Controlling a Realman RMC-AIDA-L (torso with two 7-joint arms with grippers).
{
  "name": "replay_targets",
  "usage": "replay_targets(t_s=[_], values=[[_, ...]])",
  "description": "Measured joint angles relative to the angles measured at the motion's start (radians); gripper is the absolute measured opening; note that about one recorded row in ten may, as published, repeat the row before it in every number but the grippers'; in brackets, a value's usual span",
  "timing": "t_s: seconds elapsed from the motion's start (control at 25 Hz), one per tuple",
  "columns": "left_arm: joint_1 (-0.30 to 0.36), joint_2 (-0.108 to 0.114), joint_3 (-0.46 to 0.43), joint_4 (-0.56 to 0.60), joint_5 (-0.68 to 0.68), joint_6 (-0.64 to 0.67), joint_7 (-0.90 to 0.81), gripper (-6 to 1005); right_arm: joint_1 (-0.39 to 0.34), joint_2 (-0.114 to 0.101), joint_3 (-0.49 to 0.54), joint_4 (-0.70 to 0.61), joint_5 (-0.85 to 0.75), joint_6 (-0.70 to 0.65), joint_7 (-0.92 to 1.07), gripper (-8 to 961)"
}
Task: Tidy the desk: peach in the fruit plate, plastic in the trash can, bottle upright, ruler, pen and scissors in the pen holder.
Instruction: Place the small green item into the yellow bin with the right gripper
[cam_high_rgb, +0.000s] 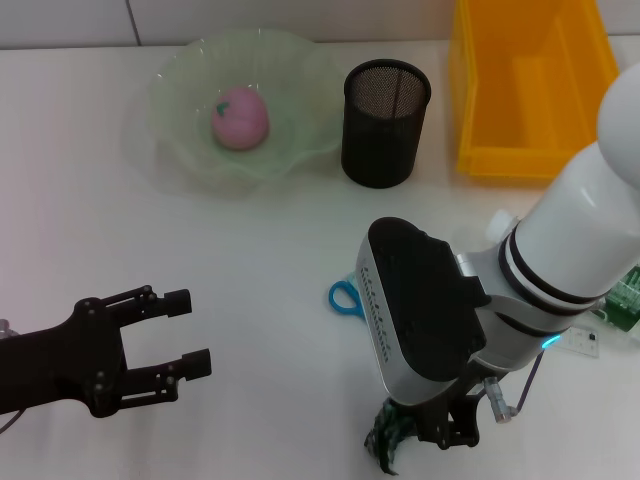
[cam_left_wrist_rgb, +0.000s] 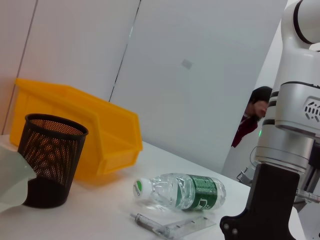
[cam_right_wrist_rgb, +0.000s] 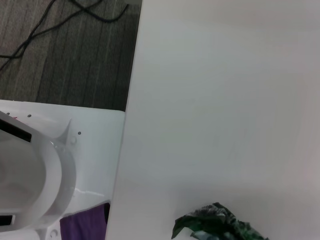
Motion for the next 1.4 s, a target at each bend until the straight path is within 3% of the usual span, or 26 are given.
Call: replay_targets(t_s=[0.4, 0.68, 1.08, 1.16, 1.2, 1.24, 1.36, 1.4], values=[[0.002, 0.0, 0.0, 0.0, 0.0, 0.0, 0.002, 800, -0.002, 0.0, 0.003, -0.002, 0.0, -0.008, 0.0, 17], [0.002, -0.001, 0.0, 0.0, 0.0, 0.004, 0.0, 800, -0.026, -0.004, 0.057, -0.054, 0.006, -0.046, -0.005, 2], [-0.002, 0.001, -0.011, 0.0, 0.0, 0.008, -0.008, 799, -0.096, -0.007, 0.415, -0.174, 0.109, -0.173, -0.091, 17], [-0.003, 0.002, -0.011, 0.0, 0.0, 0.009, -0.008, 799, -0.11, -0.007, 0.516, -0.197, 0.123, -0.183, -0.108, 20], [-0.004, 0.002, -0.011, 0.0, 0.0, 0.009, -0.009, 799, -0.123, -0.007, 0.628, -0.215, 0.131, -0.178, -0.127, 21], [-0.004, 0.002, -0.011, 0.0, 0.0, 0.009, -0.009, 799, -0.123, -0.007, 0.628, -0.215, 0.131, -0.178, -0.127, 23], [-0.006, 0.002, -0.011, 0.0, 0.0, 0.01, -0.009, 799, -0.14, -0.007, 0.84, -0.211, 0.17, -0.126, -0.169, 27], [-0.006, 0.002, -0.011, 0.0, 0.0, 0.009, -0.009, 799, -0.148, -0.008, 0.966, -0.166, 0.227, -0.05, -0.193, 28]])
